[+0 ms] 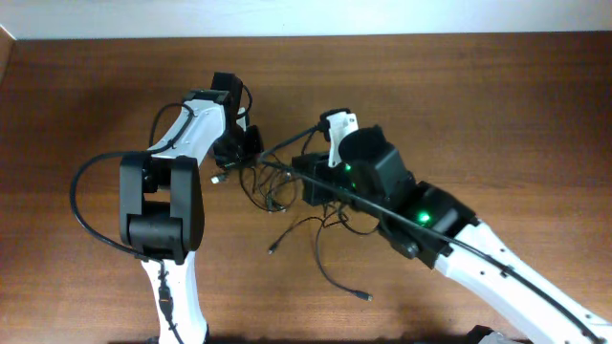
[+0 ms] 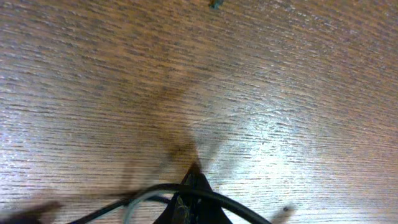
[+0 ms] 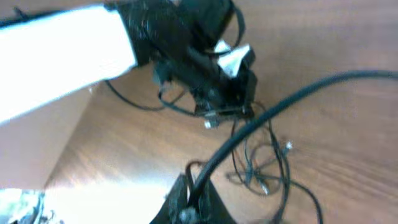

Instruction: Untangle cables

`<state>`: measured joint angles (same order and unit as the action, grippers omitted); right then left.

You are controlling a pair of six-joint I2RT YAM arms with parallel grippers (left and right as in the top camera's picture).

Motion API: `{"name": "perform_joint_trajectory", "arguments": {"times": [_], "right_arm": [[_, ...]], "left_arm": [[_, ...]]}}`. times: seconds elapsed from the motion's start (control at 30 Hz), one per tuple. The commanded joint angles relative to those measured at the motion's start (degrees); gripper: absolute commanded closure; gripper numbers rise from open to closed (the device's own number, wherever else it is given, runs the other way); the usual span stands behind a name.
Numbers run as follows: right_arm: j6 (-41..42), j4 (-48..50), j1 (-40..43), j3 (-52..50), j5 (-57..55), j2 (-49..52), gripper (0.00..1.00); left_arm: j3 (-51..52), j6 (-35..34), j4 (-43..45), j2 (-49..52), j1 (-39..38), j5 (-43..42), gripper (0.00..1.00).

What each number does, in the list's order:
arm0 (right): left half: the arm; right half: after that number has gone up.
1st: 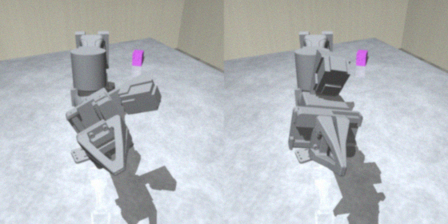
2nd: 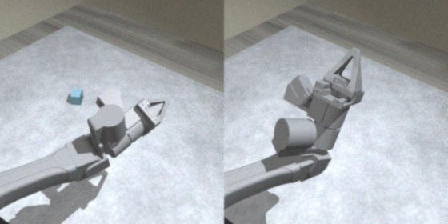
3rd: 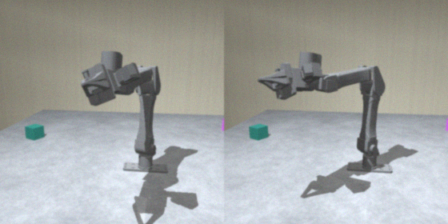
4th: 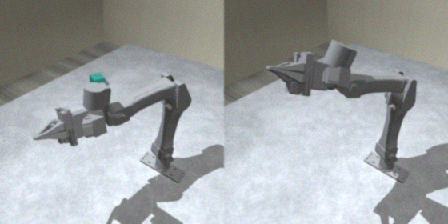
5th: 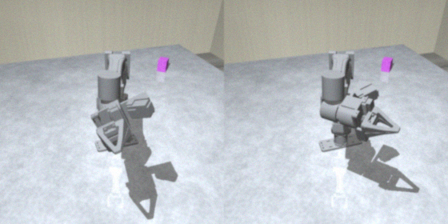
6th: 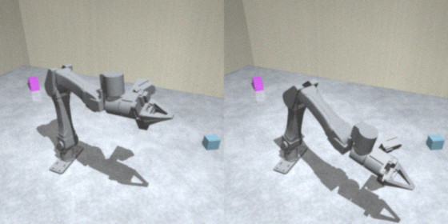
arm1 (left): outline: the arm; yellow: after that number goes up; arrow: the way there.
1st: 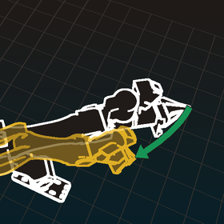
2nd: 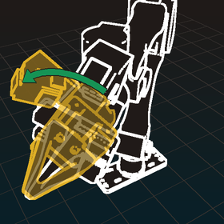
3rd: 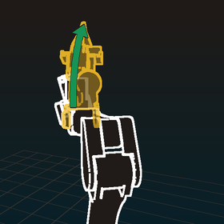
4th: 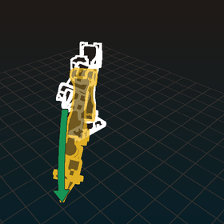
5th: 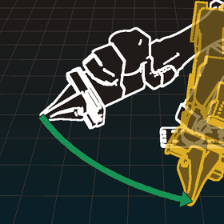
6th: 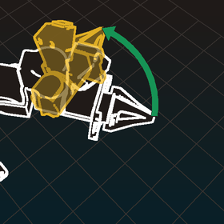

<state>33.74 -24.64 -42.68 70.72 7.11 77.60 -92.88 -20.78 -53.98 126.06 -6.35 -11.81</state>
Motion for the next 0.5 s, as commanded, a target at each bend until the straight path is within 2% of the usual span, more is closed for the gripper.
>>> {"name": "perform_joint_trajectory", "arguments": {"times": [0.0,0.1,0.2,0.33,0.47], "right_arm": [[-3.6,-7.0,0.0,10.1,-0.3,-1.5,0.96],[-5.4,-13.7,0.0,19.3,-0.3,-1.5,0.96],[-7.4,-14.6,0.0,24.8,-0.5,-1.5,0.96],[-7.4,-15.8,0.0,25.2,-4.9,-0.9,0.96],[-7.4,-25.6,0.0,25.2,-6.5,3.7,0.96]], "left_arm": [[0.6,-0.2,-0.1,0.7,-0.1,0.0,0.98],[0.6,-0.2,-0.1,0.7,-0.1,0.0,0.98],[0.6,-0.2,-0.1,0.7,-0.1,0.0,0.98],[0.6,-0.2,-0.3,0.7,-0.1,0.0,0.98],[0.6,-0.2,-0.5,0.7,-0.1,0.0,0.98]]}}
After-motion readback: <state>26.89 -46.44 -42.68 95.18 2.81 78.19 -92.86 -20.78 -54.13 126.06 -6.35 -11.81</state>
